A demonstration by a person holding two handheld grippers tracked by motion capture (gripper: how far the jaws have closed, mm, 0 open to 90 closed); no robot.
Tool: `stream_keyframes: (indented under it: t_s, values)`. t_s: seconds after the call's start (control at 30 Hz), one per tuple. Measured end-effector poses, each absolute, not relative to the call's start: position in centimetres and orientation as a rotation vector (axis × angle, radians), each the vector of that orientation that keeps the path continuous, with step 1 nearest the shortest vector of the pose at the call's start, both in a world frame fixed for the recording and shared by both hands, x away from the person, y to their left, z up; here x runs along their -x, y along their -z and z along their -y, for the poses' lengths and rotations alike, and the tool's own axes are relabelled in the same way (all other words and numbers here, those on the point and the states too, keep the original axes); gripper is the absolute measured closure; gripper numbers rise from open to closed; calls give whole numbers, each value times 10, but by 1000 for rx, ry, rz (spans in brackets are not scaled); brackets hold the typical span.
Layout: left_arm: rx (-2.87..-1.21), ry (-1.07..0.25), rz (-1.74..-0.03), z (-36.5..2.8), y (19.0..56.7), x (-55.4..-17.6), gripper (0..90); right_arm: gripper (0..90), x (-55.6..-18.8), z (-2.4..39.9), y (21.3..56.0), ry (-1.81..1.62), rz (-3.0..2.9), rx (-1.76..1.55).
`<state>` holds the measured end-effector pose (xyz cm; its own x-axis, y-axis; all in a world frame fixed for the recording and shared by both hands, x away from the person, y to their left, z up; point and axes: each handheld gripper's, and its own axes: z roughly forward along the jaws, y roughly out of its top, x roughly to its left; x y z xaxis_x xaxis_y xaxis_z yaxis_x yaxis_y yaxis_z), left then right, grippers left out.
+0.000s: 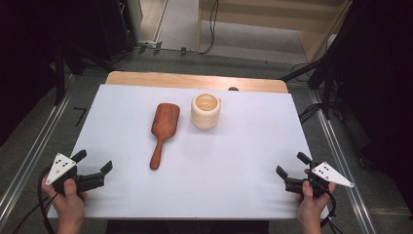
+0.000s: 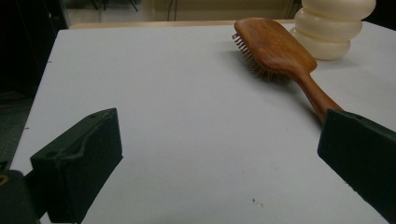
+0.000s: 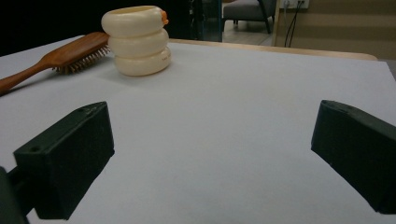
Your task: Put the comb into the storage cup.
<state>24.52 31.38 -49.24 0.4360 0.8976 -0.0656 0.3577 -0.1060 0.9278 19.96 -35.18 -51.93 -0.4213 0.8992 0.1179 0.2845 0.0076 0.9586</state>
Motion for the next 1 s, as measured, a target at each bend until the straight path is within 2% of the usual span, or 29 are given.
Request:
stream_keyframes:
  t_s: [0.43,0.63,0.67,0.7,0.8,0.83,0.87,0.9,0.93,0.97,1.0]
  values:
    - [-1646,-667,-1124,-310,487,-243,0,0,-200,351,519,-1431,-1740,-1221]
    - [-1639,-667,-1140,-299,480,-243,223,0,-200,351,519,-1432,-1740,-1223]
    - [-1643,-679,-1153,-296,479,-244,223,0,-200,351,519,-1432,-1740,-1223]
    - [-1647,-687,-1172,-291,478,-246,315,0,-200,351,519,-1432,-1739,-1225]
    - [-1661,-684,-1176,-285,476,-248,454,0,-199,352,519,-1438,-1736,-1229]
    - [-1664,-679,-1172,-284,475,-249,454,0,-199,352,519,-1438,-1736,-1229]
    - [-1668,-672,-1171,-282,474,-249,545,0,-199,353,519,-1442,-1731,-1235]
    - [-1670,-669,-1172,-281,474,-250,545,0,-199,353,519,-1442,-1731,-1235]
    - [-1680,-665,-1175,-279,473,-251,597,0,-199,353,520,-1446,-1729,-1234]
    - [-1690,-656,-1174,-278,472,-252,692,0,-199,353,520,-1450,-1729,-1232]
    - [-1699,-650,-1174,-277,472,-253,735,0,-199,353,520,-1445,-1731,-1233]
